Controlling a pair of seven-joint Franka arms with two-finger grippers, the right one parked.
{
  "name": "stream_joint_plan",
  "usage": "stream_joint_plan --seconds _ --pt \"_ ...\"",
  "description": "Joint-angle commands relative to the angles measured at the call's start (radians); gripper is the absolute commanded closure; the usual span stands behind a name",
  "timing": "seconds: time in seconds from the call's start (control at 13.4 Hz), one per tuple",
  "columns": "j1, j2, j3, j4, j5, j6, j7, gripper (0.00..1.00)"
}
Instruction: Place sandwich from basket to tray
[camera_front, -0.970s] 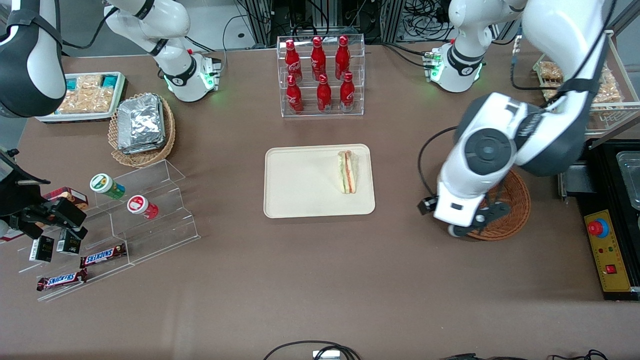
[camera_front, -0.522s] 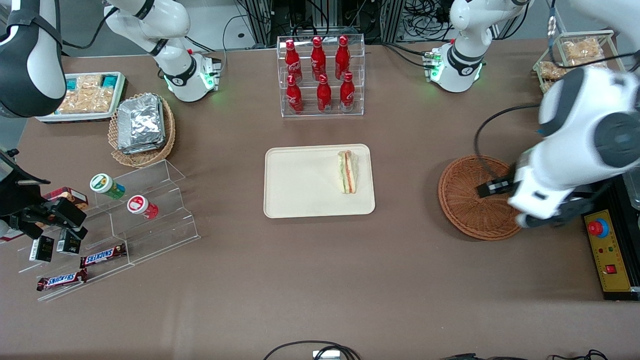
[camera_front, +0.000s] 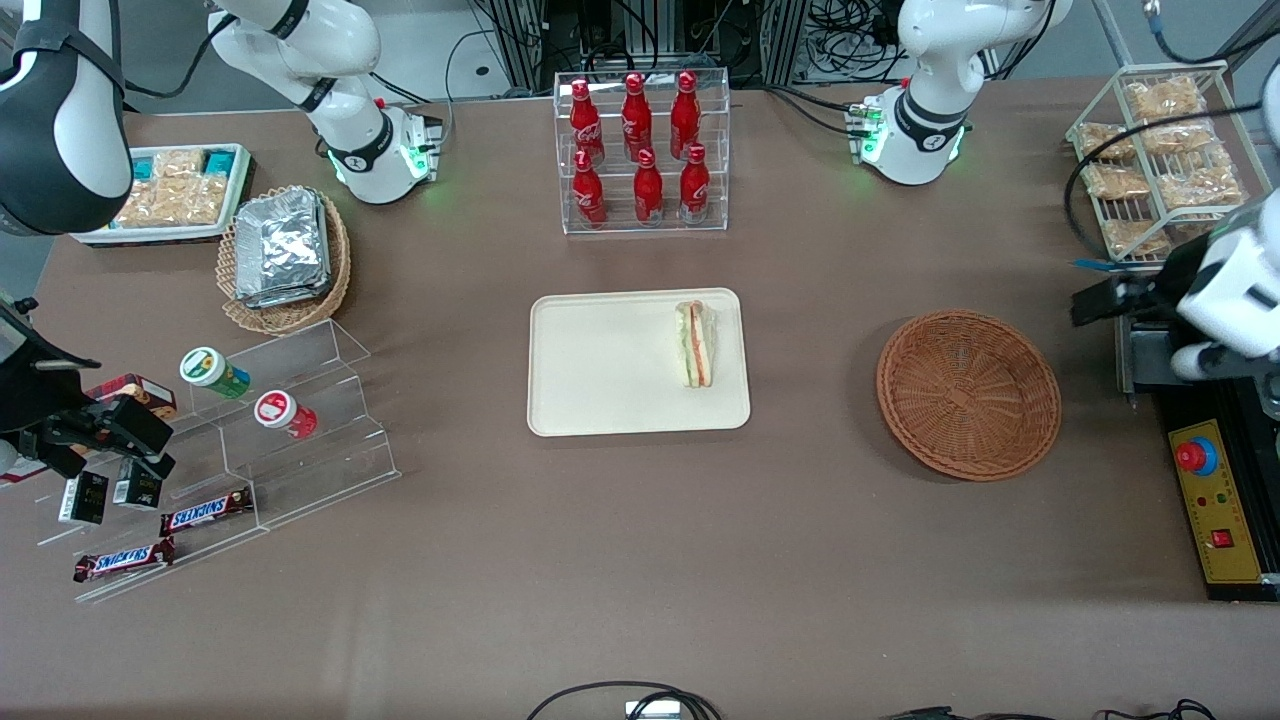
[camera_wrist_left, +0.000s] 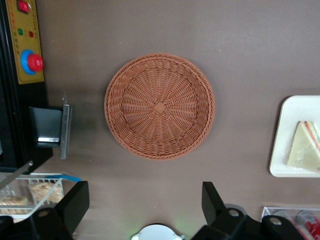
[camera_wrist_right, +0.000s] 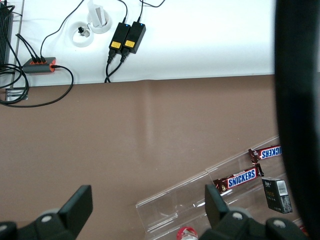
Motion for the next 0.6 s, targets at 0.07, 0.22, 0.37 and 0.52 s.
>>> stream_joint_plan --seconds 0.07,0.22,0.37,0.52 --pt "-0.03 -0.071 0.037 -0.021 -0.02 -0.029 0.103 0.0" --pt "-0.044 -0.079 0.037 -0.026 -0.027 -0.029 0.123 0.0" --pt "-0.058 -0.087 0.039 -0.027 -0.049 -0.031 0.129 0.0" --pt "-0.069 -0.091 0.039 -0.034 -0.049 -0.031 0.13 0.0"
